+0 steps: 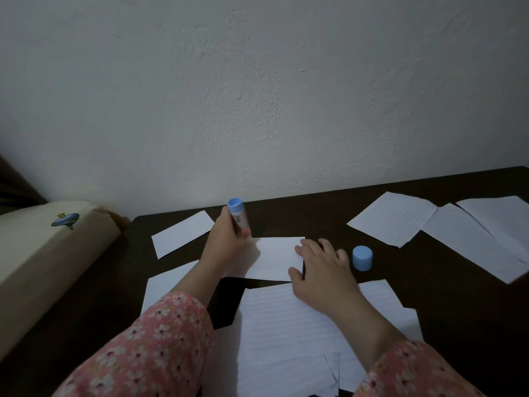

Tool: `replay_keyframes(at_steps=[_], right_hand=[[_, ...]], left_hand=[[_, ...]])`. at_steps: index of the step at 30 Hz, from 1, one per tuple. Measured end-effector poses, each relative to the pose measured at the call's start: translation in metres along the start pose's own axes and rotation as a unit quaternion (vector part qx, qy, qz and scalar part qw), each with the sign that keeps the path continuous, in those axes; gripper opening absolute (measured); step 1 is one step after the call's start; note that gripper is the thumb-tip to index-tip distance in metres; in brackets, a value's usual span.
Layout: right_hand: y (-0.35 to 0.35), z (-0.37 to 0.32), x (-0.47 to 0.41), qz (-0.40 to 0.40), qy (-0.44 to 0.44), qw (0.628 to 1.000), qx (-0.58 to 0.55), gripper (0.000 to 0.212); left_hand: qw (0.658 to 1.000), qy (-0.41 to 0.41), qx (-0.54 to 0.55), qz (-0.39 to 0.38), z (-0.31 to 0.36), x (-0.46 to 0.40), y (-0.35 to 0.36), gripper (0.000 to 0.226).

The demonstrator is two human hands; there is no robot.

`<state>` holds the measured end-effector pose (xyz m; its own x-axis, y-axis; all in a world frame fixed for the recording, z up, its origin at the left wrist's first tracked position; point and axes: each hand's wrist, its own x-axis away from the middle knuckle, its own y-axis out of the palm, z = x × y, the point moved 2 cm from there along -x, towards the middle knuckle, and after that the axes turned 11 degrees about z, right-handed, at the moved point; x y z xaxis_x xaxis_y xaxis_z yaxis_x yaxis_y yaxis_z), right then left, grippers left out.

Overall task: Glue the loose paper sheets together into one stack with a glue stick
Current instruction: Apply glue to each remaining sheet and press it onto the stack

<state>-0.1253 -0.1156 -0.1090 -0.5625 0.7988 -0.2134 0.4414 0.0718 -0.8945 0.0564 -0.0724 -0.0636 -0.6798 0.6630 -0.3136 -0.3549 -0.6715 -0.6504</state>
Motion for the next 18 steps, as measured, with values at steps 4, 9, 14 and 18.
replay_keyframes(at_steps=[4,9,14,18], right_hand=[[0.0,0.0,0.0,-0.004,0.0,1.0,0.0,0.056],[0.0,0.0,0.001,0.003,0.001,1.0,-0.001,0.055],[-0.004,-0.003,0.002,0.025,-0.005,1.0,0.008,0.051],[-0.008,-0.006,0.001,0.051,0.01,0.999,0.008,0.043]], left_hand=[[1.0,-0.023,-0.015,0.015,-0.004,-0.003,-0.005,0.035],[0.988,-0.11,0.091,0.067,-0.02,-0.001,-0.012,0.04],[0.869,-0.262,0.36,0.216,-0.028,0.012,-0.027,0.052],[0.831,-0.282,0.418,0.234,-0.021,0.031,-0.031,0.057]])
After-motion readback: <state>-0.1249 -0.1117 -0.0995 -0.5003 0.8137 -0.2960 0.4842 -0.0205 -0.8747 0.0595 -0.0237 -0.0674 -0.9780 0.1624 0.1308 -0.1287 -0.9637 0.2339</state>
